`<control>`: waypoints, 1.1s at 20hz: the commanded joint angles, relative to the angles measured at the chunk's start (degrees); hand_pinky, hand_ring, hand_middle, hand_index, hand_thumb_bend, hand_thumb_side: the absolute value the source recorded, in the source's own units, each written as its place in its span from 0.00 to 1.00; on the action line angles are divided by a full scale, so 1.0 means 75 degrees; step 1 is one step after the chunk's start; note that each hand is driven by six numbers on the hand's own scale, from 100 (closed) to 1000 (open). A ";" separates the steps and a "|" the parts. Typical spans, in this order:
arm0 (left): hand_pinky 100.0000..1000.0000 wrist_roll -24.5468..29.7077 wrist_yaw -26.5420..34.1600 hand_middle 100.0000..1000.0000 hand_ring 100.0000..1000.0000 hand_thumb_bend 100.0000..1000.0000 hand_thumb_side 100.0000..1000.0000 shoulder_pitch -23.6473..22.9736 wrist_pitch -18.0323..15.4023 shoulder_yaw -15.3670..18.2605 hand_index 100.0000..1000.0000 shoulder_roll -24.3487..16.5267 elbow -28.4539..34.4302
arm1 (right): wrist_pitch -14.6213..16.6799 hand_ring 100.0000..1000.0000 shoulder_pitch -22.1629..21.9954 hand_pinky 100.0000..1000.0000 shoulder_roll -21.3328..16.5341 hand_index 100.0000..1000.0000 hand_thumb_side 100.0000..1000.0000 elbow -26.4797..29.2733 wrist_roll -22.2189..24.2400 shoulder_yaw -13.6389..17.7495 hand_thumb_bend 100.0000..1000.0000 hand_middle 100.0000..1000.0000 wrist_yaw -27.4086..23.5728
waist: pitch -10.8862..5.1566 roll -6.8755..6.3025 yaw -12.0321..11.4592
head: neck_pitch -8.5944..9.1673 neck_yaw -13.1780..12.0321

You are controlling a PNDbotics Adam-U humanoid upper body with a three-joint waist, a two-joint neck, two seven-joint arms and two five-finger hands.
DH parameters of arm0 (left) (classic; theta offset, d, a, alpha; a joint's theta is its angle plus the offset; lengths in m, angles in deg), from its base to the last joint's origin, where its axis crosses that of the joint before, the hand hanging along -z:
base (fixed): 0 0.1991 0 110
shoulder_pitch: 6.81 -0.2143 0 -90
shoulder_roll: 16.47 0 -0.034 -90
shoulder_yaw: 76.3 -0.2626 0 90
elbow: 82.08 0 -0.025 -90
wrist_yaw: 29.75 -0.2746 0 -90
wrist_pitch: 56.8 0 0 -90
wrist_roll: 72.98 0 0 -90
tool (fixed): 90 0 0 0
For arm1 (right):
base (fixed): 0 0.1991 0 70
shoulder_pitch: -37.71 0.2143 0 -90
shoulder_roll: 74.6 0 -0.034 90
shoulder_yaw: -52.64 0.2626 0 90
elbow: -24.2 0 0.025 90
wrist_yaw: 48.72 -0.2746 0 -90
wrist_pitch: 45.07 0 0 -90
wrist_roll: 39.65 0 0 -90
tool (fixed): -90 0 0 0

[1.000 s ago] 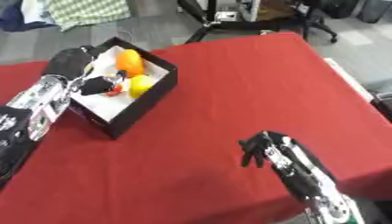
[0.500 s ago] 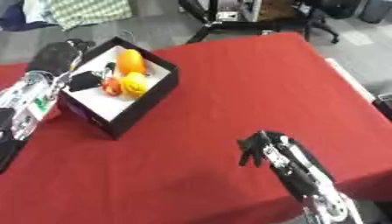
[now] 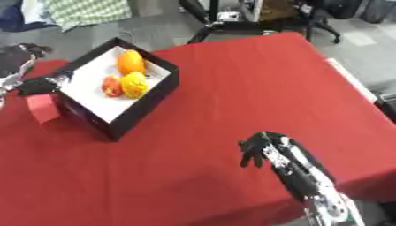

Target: Pick up objects on the table and place them in the box.

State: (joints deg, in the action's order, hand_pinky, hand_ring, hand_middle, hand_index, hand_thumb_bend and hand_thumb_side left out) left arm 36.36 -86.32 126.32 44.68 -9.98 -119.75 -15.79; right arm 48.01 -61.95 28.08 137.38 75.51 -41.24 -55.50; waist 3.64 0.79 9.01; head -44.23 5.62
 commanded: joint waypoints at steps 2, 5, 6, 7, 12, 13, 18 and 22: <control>0.81 0.0507 -0.0318 0.79 0.74 0.42 0.97 0.0060 -0.0227 0.0255 0.96 -0.0215 -0.0219 | 0.0022 0.41 0.0018 0.88 -0.0077 0.52 0.68 0.0125 -0.0023 0.0038 0.00 0.18 0.0029 | -0.0086 -0.0047 -0.0001 | 0.0014 0.0020; 0.80 0.0846 -0.0471 0.79 0.74 0.43 0.99 -0.0002 -0.0357 0.0361 0.96 -0.0198 -0.0399 | 0.0016 0.41 0.0022 0.88 -0.0068 0.52 0.70 0.0125 -0.0026 0.0041 0.00 0.18 0.0031 | -0.0074 -0.0050 0.0009 | 0.0014 0.0061; 0.80 0.0959 -0.0510 0.78 0.74 0.43 1.00 -0.0015 -0.0377 0.0403 0.96 -0.0187 -0.0430 | 0.0014 0.41 0.0023 0.88 -0.0068 0.52 0.68 0.0125 -0.0028 0.0040 0.00 0.18 0.0036 | -0.0075 -0.0052 0.0008 | 0.0014 0.0062; 0.80 0.1066 -0.0538 0.78 0.74 0.42 0.99 -0.0037 -0.0388 0.0439 0.96 -0.0176 -0.0434 | 0.0017 0.41 0.0021 0.88 -0.0068 0.52 0.69 0.0129 -0.0025 0.0038 0.00 0.18 0.0034 | -0.0078 -0.0053 0.0004 | 0.0014 0.0065; 0.80 0.1622 -0.0817 0.78 0.74 0.40 0.94 -0.0073 -0.0218 0.0587 0.95 -0.0127 -0.0246 | 0.0014 0.41 -0.0004 0.88 -0.0056 0.52 0.71 0.0131 -0.0038 0.0043 0.00 0.18 0.0059 | -0.0065 -0.0042 -0.0006 | 0.0014 0.0075; 0.80 0.1709 -0.0901 0.78 0.73 0.39 0.93 -0.0072 -0.0137 0.0615 0.95 -0.0106 -0.0178 | 0.0015 0.41 -0.0009 0.88 -0.0056 0.52 0.72 0.0132 -0.0037 0.0040 0.00 0.18 0.0063 | -0.0065 -0.0039 -0.0012 | 0.0014 0.0081; 0.80 0.1514 -0.1211 0.77 0.73 0.38 0.91 -0.0106 0.0361 0.0666 0.95 0.0029 -0.0068 | 0.0020 0.41 -0.0038 0.88 -0.0052 0.52 0.72 0.0128 -0.0038 0.0035 0.00 0.18 0.0084 | -0.0070 -0.0023 -0.0028 | 0.0014 0.0064; 0.80 0.1469 -0.1306 0.77 0.73 0.40 0.94 -0.0131 0.0476 0.0624 0.95 0.0106 -0.0257 | 0.0021 0.41 -0.0045 0.88 -0.0050 0.52 0.73 0.0126 -0.0034 0.0026 0.00 0.18 0.0088 | -0.0068 -0.0017 -0.0030 | 0.0014 0.0065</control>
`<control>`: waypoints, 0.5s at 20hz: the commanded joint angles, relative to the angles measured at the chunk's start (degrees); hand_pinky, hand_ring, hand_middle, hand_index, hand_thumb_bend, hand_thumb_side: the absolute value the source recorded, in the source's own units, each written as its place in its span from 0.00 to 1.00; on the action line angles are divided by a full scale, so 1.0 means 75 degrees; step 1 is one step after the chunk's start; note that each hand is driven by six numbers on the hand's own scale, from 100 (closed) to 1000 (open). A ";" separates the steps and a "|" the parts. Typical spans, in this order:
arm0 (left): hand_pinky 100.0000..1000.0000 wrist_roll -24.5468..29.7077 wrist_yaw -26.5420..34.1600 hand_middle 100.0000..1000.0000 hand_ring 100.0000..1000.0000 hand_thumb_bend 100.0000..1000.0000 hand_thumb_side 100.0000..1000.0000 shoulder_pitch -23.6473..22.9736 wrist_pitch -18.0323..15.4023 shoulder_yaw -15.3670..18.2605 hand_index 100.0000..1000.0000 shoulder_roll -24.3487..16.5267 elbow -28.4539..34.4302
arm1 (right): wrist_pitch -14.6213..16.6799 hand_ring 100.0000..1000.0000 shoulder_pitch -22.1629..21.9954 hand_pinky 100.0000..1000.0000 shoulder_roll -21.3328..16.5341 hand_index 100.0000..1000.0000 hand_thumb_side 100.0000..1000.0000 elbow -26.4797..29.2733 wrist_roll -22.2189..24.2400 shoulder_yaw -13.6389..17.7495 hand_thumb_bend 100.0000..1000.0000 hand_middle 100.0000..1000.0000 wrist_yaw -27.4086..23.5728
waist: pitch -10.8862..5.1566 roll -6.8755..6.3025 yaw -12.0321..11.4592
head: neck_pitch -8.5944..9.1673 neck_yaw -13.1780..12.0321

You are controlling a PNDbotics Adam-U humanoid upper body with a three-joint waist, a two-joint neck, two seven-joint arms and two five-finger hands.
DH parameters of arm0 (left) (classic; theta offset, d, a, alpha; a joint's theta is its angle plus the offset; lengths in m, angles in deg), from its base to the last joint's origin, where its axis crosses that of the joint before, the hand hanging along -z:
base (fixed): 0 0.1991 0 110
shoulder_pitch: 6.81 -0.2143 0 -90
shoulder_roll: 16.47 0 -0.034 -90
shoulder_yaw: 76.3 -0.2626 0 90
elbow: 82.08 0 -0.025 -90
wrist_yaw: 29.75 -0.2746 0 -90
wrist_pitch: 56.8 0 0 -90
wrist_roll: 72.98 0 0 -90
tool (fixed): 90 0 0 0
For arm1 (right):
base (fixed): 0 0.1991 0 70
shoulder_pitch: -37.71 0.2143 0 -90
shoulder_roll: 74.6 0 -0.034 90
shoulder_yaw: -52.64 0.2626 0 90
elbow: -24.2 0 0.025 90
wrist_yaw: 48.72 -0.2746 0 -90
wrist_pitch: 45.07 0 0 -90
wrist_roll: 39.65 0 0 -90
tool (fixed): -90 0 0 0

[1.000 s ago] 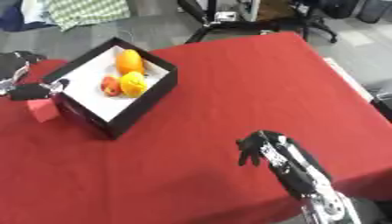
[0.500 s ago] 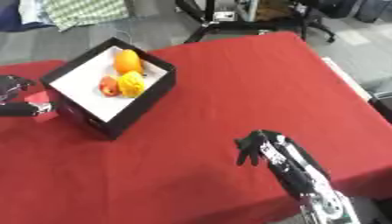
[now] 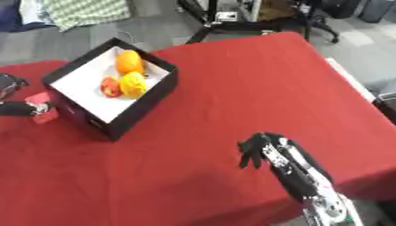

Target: Pick up objects on the table and place them in the box.

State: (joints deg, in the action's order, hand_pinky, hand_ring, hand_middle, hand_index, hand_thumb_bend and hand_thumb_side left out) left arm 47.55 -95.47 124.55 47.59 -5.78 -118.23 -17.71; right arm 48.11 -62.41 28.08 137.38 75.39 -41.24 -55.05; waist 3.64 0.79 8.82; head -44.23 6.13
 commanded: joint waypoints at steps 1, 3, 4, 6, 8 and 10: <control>0.80 -0.0007 -0.0112 0.77 0.73 0.41 0.94 0.0095 0.0088 0.0066 0.95 -0.0084 -0.0056 | 0.0009 0.41 0.0017 0.88 -0.0048 0.52 0.73 0.0126 -0.0017 0.0027 0.00 0.18 0.0031 | -0.0066 -0.0017 -0.0004 | 0.0014 -0.0001; 0.80 0.0025 -0.0156 0.77 0.73 0.41 0.94 0.0082 0.0070 0.0074 0.95 -0.0068 -0.0132 | 0.0009 0.41 0.0017 0.88 -0.0044 0.52 0.73 0.0127 -0.0019 0.0029 0.00 0.18 0.0035 | -0.0061 -0.0017 -0.0003 | 0.0014 0.0001; 0.80 0.0047 -0.0174 0.77 0.73 0.42 0.94 0.0069 0.0058 0.0076 0.95 -0.0063 -0.0162 | 0.0008 0.41 0.0018 0.88 -0.0042 0.52 0.74 0.0127 -0.0022 0.0031 0.00 0.18 0.0037 | -0.0056 -0.0018 -0.0003 | 0.0014 0.0003; 0.80 0.0132 -0.0238 0.77 0.73 0.43 0.94 0.0042 0.0014 0.0072 0.95 -0.0058 -0.0219 | 0.0007 0.41 0.0019 0.88 -0.0038 0.52 0.73 0.0130 -0.0024 0.0031 0.00 0.18 0.0042 | -0.0045 -0.0019 0.0000 | 0.0014 0.0004; 0.79 0.0141 -0.0323 0.76 0.73 0.42 0.93 0.0015 0.0023 0.0089 0.95 -0.0049 -0.0226 | 0.0009 0.41 0.0018 0.88 -0.0035 0.52 0.74 0.0135 -0.0028 0.0036 0.00 0.18 0.0050 | -0.0034 -0.0020 0.0001 | 0.0014 0.0010; 0.79 0.0122 -0.0410 0.76 0.73 0.43 0.93 -0.0018 0.0049 0.0089 0.95 -0.0042 -0.0229 | 0.0014 0.41 0.0018 0.88 -0.0033 0.52 0.73 0.0140 -0.0034 0.0042 0.00 0.18 0.0056 | -0.0030 -0.0018 0.0003 | 0.0014 0.0012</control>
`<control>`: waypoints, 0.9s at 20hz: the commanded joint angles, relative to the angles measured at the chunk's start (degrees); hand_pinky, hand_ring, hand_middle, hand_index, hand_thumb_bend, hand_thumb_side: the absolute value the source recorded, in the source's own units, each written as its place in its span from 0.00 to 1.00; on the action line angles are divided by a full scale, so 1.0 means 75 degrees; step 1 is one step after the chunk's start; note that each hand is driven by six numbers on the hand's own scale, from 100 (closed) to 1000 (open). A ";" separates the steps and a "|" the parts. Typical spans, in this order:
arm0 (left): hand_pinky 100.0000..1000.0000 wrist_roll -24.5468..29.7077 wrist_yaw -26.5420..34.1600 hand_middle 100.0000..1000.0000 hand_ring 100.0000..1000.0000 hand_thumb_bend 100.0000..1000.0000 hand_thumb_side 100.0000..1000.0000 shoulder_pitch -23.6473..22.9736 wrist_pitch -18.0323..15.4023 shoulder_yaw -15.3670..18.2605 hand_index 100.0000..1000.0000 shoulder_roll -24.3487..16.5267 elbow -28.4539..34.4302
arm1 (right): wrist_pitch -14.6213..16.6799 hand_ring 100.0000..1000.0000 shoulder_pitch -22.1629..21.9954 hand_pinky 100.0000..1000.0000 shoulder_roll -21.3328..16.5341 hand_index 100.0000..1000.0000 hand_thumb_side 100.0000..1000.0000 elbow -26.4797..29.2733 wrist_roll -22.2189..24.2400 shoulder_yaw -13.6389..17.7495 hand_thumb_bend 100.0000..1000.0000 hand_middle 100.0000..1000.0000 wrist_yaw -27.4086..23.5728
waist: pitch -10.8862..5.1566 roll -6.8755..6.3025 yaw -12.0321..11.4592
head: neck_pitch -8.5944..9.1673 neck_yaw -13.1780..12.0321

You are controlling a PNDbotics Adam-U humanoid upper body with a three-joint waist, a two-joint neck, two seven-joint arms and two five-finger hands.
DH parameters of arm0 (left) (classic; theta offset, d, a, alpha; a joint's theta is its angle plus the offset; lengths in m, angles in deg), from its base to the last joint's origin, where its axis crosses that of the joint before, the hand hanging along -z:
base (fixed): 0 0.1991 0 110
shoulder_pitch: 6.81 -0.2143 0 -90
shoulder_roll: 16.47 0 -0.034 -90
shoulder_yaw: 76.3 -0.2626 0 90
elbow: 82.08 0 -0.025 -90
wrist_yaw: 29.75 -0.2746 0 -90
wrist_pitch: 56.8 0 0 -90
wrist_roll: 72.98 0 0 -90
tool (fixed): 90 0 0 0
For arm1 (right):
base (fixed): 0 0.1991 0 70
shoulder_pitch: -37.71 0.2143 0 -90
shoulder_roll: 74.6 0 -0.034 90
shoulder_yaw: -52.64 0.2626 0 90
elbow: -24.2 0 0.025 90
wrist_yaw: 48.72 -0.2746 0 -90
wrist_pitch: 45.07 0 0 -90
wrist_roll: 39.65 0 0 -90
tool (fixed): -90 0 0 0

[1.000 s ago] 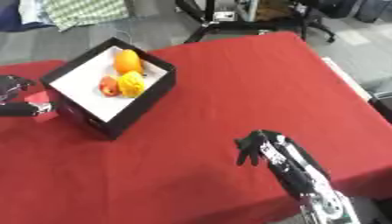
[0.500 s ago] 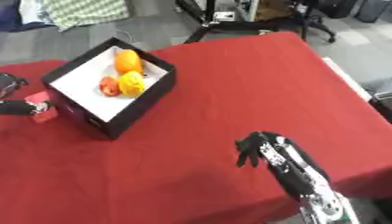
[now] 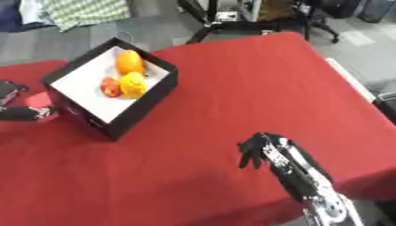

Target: Pick up objects on the table and place them in the box.

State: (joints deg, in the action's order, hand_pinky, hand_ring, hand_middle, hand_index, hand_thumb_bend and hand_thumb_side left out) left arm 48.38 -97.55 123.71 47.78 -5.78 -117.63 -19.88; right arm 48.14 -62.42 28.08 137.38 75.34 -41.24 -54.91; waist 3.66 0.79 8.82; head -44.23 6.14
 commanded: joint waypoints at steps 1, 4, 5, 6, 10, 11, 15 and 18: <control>0.79 0.0010 -0.0149 0.76 0.72 0.43 0.93 0.0077 0.0027 0.0092 0.95 -0.0113 0.0052 | 0.0012 0.41 0.0021 0.88 -0.0032 0.52 0.72 0.0143 -0.0033 0.0046 0.00 0.18 0.0037 | -0.0031 -0.0017 0.0002 | 0.0014 0.0015; 0.79 -0.0031 -0.0162 0.75 0.71 0.42 0.91 0.0041 0.0050 0.0109 0.94 -0.0091 0.0019 | 0.0016 0.41 0.0018 0.88 -0.0034 0.52 0.73 0.0144 -0.0041 0.0052 0.00 0.18 0.0038 | -0.0032 -0.0016 -0.0002 | 0.0014 0.0016; 0.78 -0.0096 -0.0182 0.75 0.71 0.41 0.88 0.0037 0.0086 0.0117 0.94 -0.0084 0.0017 | 0.0017 0.41 0.0016 0.88 -0.0035 0.52 0.72 0.0144 -0.0040 0.0051 0.00 0.18 0.0038 | -0.0034 -0.0016 -0.0004 | 0.0014 0.0018; 0.78 -0.0173 -0.0198 0.75 0.71 0.40 0.87 0.0028 0.0131 0.0121 0.94 -0.0072 0.0008 | 0.0019 0.41 0.0015 0.88 -0.0036 0.52 0.72 0.0145 -0.0038 0.0049 0.00 0.18 0.0037 | -0.0036 -0.0015 -0.0006 | 0.0014 0.0018; 0.77 -0.0506 -0.0241 0.73 0.70 0.36 0.80 0.0018 0.0332 0.0120 0.93 -0.0023 -0.0029 | 0.0028 0.41 0.0010 0.88 -0.0041 0.52 0.72 0.0145 -0.0036 0.0051 0.00 0.18 0.0033 | -0.0043 -0.0011 -0.0012 | 0.0014 0.0019; 0.77 -0.0637 -0.0242 0.74 0.69 0.34 0.79 0.0022 0.0394 0.0127 0.93 -0.0011 -0.0020 | 0.0027 0.41 0.0008 0.88 -0.0041 0.52 0.73 0.0143 -0.0036 0.0052 0.00 0.18 0.0033 | -0.0043 -0.0010 -0.0015 | 0.0014 0.0021; 0.78 -0.1148 -0.0008 0.75 0.70 0.31 0.82 0.0018 0.0569 0.0113 0.94 0.0046 -0.0028 | 0.0029 0.41 0.0006 0.88 -0.0041 0.52 0.72 0.0141 -0.0034 0.0049 0.00 0.18 0.0036 | -0.0042 -0.0008 -0.0017 | 0.0014 0.0018; 0.78 -0.1197 0.0300 0.76 0.71 0.29 0.84 -0.0002 0.0491 0.0073 0.94 0.0081 -0.0092 | 0.0027 0.41 0.0006 0.88 -0.0039 0.52 0.73 0.0138 -0.0037 0.0051 0.00 0.18 0.0039 | -0.0038 -0.0008 -0.0015 | 0.0014 0.0016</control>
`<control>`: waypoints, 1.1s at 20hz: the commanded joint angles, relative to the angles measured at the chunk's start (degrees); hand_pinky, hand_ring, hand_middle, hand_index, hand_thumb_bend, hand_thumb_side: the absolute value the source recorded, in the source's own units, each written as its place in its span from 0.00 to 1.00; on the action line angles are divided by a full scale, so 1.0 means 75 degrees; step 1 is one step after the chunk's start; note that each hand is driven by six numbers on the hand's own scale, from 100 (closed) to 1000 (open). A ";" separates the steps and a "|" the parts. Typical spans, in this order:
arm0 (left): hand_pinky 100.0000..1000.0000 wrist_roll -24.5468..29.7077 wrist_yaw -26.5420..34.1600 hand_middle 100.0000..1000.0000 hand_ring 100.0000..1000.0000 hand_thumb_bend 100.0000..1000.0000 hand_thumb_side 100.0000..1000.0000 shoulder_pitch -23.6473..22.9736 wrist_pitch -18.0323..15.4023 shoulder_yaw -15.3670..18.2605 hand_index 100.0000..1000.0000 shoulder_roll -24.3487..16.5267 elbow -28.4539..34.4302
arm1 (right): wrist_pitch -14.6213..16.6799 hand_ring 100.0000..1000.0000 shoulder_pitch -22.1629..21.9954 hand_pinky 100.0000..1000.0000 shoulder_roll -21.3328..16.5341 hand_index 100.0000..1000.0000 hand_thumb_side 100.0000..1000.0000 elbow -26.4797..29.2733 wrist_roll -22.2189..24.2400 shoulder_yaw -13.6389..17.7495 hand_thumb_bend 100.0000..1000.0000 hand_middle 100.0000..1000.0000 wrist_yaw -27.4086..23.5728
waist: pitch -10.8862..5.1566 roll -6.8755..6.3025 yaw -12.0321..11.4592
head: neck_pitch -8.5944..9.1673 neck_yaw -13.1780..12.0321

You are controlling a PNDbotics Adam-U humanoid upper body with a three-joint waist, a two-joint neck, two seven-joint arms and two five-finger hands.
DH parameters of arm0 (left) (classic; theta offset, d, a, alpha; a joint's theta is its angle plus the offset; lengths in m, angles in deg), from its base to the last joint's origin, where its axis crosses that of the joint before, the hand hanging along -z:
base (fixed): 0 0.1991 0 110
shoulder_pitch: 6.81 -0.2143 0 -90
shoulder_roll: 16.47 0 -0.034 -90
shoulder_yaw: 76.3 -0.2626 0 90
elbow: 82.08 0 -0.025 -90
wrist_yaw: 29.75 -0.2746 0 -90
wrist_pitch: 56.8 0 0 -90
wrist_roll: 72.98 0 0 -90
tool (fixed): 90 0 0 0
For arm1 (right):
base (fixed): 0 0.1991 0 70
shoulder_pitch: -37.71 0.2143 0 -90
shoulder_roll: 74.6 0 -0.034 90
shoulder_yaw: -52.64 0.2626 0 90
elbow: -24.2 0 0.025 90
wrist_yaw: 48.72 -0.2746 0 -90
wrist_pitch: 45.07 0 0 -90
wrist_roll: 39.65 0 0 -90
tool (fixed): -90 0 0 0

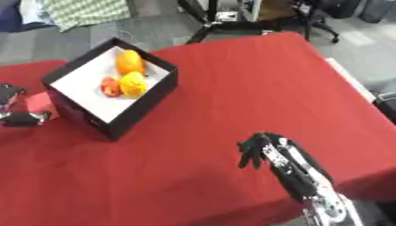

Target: Pick up objects on the table and place them in the box.

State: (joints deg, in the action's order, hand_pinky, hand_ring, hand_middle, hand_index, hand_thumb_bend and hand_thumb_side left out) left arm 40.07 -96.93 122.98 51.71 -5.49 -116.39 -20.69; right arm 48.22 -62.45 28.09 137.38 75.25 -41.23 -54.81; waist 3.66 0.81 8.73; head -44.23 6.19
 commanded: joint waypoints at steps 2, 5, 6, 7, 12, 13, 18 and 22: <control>0.78 0.0025 0.0426 0.75 0.71 0.26 0.81 0.0055 -0.0139 0.0003 0.94 -0.0051 -0.0062 | 0.0013 0.41 0.0014 0.88 -0.0037 0.51 0.74 0.0137 -0.0023 0.0048 0.00 0.18 0.0030 | -0.0029 -0.0011 0.0003 | 0.0014 0.0007; 0.77 0.0283 0.0533 0.72 0.68 0.25 0.76 -0.0008 -0.0348 -0.0029 0.91 0.0008 -0.0183 | 0.0009 0.41 0.0021 0.88 -0.0031 0.51 0.74 0.0138 -0.0026 0.0051 0.00 0.18 0.0035 | -0.0017 -0.0013 0.0009 | 0.0014 0.0012; 0.77 0.0347 0.0536 0.71 0.66 0.23 0.71 -0.0029 -0.0400 -0.0030 0.90 0.0028 -0.0214 | 0.0008 0.41 0.0024 0.88 -0.0030 0.51 0.74 0.0138 -0.0029 0.0053 0.00 0.18 0.0036 | -0.0014 -0.0013 0.0010 | 0.0014 0.0016; 0.76 0.0386 0.0539 0.67 0.63 0.19 0.56 -0.0041 -0.0441 -0.0026 0.87 0.0044 -0.0234 | 0.0007 0.41 0.0024 0.88 -0.0029 0.51 0.74 0.0138 -0.0032 0.0054 0.00 0.18 0.0036 | -0.0013 -0.0013 0.0011 | 0.0014 0.0018; 0.68 -0.0076 0.0618 0.43 0.45 0.05 0.12 -0.0019 -0.0371 0.0037 0.69 0.0025 -0.0008 | 0.0007 0.41 0.0019 0.88 -0.0029 0.51 0.74 0.0141 -0.0031 0.0057 0.00 0.18 0.0040 | -0.0017 -0.0012 0.0007 | 0.0014 0.0033; 0.67 -0.0285 0.0687 0.41 0.44 0.01 0.12 -0.0011 -0.0287 0.0042 0.67 -0.0006 0.0117 | 0.0009 0.41 0.0019 0.88 -0.0030 0.51 0.73 0.0141 -0.0033 0.0060 0.00 0.18 0.0040 | -0.0019 -0.0013 0.0009 | 0.0014 0.0034; 0.64 -0.1063 0.1504 0.32 0.37 0.00 0.12 0.0234 0.0202 0.0108 0.60 -0.0417 0.1281 | 0.0009 0.41 0.0001 0.88 -0.0039 0.51 0.74 0.0135 -0.0037 0.0067 0.00 0.18 0.0046 | -0.0042 -0.0025 -0.0004 | 0.0014 0.0035; 0.65 -0.1205 0.2267 0.33 0.38 0.00 0.15 0.0603 0.0579 0.0136 0.62 -0.0786 0.2445 | 0.0009 0.41 -0.0024 0.88 -0.0051 0.51 0.73 0.0130 -0.0025 0.0052 0.00 0.18 0.0048 | -0.0075 -0.0027 -0.0029 | 0.0014 0.0022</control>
State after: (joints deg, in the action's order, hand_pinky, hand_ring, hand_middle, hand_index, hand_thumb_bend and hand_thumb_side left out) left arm 31.54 -81.67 126.14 55.16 -5.30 -119.93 -5.64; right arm 48.22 -62.78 28.09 137.38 75.24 -41.07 -54.57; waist 3.66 0.79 8.54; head -44.23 6.36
